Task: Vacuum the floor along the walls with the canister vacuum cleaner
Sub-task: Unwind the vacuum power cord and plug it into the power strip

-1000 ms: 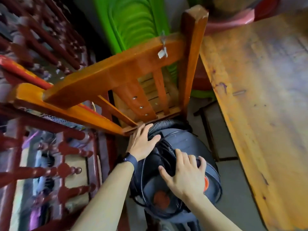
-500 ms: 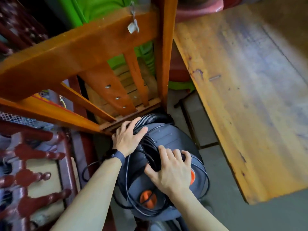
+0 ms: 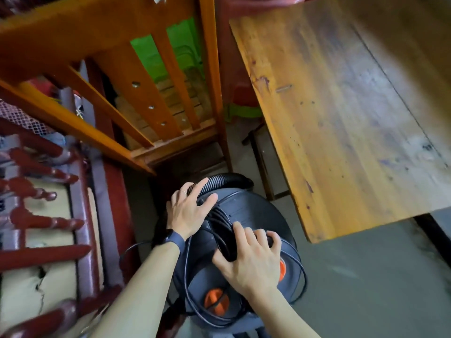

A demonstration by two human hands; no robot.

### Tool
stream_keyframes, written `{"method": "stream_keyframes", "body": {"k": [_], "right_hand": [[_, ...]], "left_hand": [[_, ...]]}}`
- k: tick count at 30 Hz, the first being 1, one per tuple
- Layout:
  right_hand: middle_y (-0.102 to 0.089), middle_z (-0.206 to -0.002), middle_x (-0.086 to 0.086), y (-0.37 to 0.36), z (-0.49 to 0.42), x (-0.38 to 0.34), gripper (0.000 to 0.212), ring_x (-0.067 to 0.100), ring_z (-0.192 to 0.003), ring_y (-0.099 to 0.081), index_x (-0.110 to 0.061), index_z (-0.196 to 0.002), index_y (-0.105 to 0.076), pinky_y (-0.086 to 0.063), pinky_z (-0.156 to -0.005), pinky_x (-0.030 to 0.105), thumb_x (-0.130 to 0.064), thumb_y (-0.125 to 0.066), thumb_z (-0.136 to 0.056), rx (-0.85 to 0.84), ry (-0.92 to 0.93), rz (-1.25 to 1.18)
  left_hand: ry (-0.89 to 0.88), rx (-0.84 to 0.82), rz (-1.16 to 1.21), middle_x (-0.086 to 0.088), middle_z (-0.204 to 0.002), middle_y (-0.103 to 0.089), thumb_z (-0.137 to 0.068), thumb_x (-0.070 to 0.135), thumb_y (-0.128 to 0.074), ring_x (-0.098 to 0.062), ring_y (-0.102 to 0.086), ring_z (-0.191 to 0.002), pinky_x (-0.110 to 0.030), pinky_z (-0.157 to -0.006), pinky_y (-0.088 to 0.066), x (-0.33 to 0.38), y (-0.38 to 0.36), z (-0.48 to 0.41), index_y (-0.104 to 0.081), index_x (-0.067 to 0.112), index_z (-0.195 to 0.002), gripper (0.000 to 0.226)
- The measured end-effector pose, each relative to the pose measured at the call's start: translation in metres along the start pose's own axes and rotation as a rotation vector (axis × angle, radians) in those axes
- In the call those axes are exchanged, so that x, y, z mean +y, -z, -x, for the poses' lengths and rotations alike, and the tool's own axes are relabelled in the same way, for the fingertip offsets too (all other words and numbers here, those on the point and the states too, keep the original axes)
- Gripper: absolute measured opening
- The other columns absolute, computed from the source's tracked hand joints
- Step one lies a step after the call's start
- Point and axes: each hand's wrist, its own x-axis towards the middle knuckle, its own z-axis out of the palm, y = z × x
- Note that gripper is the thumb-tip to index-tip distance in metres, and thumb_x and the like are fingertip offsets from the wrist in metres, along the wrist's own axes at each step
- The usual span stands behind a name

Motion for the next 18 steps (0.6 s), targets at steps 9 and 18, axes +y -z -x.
{"method": "stream_keyframes", "body": {"k": [9,18], "right_hand": [[-0.063,-0.079,-0.005,0.011,0.07,0.024,0.052,0.029,-0.082,-0.06,-0.019,-0.11,-0.068,-0.042,-0.095,0.048,-0.059,-0.063,-0.078,0.034,-0.044,0.011],[-0.065,-0.084,-0.006,0.017,0.135,0.021,0.059,0.028,-0.088,-0.06,-0.019,-0.118,-0.066,-0.037,-0.099,0.048,-0.063,-0.061,-0.078,-0.01,-0.227,0.016]], "left_hand": [[-0.049,0.005,-0.072,0.006,-0.151,-0.035,-0.074,0.081,-0.02,-0.025,-0.029,-0.136,-0.047,-0.115,-0.023,0.001,-0.035,0.063,-0.034,0.054,-0.145,0.077],[-0.149,-0.083,-0.236,0.003,-0.156,-0.03,-0.082,0.079,-0.018,-0.025,-0.023,-0.143,-0.053,-0.115,-0.019,0.005,-0.052,0.108,-0.025,0.052,-0.149,0.073]]}}
